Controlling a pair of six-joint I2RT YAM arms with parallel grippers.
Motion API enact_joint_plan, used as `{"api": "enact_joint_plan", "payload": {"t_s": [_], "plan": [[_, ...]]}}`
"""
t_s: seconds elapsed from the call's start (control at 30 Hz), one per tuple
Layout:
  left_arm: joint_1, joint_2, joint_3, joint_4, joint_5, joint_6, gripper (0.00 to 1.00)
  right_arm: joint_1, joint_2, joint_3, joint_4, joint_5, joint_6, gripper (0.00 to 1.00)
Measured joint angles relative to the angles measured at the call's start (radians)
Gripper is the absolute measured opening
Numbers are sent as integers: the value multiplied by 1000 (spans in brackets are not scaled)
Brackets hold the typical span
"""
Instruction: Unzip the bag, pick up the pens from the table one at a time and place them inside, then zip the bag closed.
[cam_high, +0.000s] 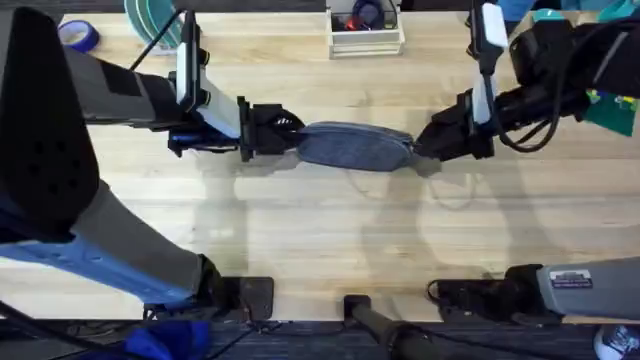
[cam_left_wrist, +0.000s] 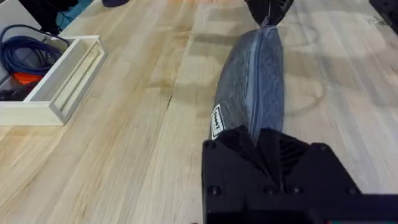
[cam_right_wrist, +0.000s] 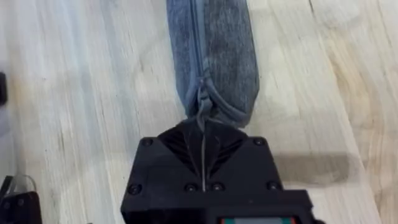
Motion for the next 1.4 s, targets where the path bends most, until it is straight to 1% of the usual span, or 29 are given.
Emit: {"api": "enact_joint_plan", "payload": {"t_s": [0.9,1.0,1.03,1.07,1.3,1.33,1.37,1.4], "plan": [[-3,0,0,-16,0,0,42,0,0,0,-3,171,39,31],[-4,0,0,-16,0,0,42,-3,0,0,-7,231,53,31],[-4,0,0,-16,0,0,42,-4,0,0,-8,283,64,31],[-4,0,0,-16,0,0,42,-4,0,0,-9,311,72,30],[-4,0,0,-15,0,0,42,-4,0,0,-11,339,78,32],[-4,0,0,-15,-1,0,42,-4,0,0,-11,349,79,37],[-3,0,0,-15,-2,0,42,-6,0,0,-12,361,83,88],[-3,0,0,-16,-2,0,42,-10,0,0,-13,370,81,198]]}}
